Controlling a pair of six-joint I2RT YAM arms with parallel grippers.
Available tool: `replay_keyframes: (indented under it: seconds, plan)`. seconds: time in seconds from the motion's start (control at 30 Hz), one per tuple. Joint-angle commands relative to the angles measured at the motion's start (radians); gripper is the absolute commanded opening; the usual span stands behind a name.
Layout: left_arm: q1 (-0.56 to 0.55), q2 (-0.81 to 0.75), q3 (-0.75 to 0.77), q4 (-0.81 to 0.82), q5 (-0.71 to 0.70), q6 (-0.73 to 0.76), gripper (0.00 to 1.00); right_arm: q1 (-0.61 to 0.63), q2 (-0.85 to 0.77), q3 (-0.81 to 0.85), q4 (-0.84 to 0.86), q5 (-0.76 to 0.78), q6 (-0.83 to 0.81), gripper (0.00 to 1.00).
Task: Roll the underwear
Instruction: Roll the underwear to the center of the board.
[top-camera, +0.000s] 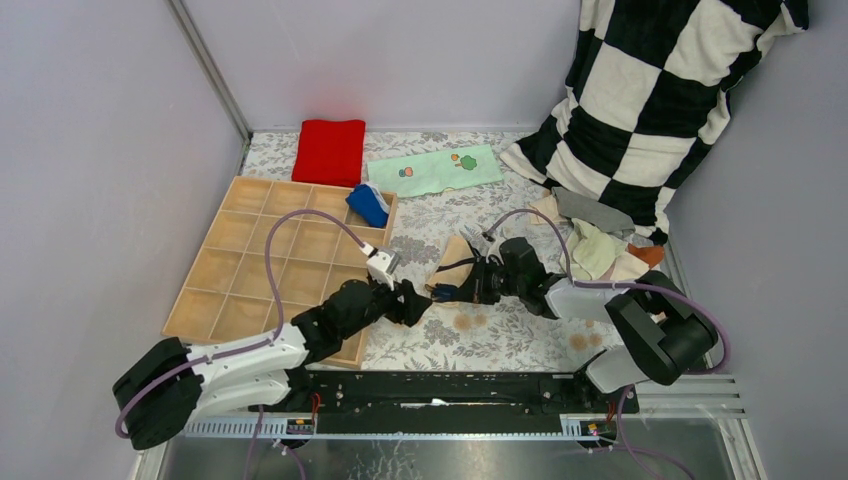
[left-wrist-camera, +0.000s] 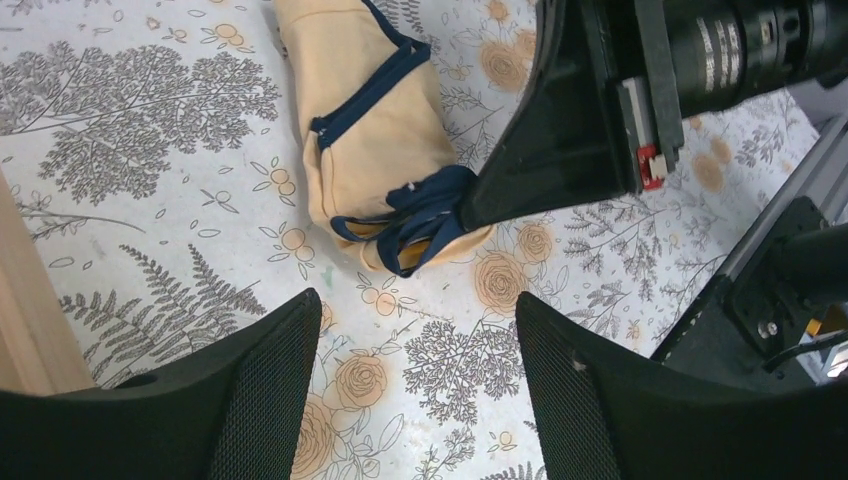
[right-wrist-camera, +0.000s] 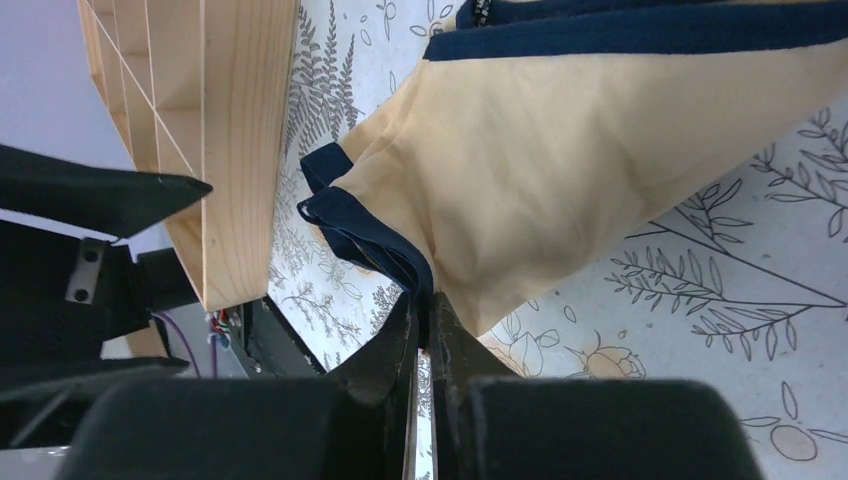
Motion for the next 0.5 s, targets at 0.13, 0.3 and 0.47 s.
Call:
replay_keyframes:
  seconds: [0.13, 0.3, 0.47]
  plan:
    - [0.006, 0.115, 0.045, 0.148, 0.077, 0.134, 0.76, -0.068, 0.062, 0.073, -0.053, -0.117, 0.049, 0.0]
    - [0.005, 0.224, 0.083, 0.206, 0.101, 0.212, 0.76, -0.087, 0.088, 0.077, -0.057, -0.151, 0.056, 0.0]
    - [0.005, 0.304, 0.14, 0.197, 0.058, 0.316, 0.76, -0.094, 0.109, 0.084, -0.06, -0.176, 0.048, 0.0]
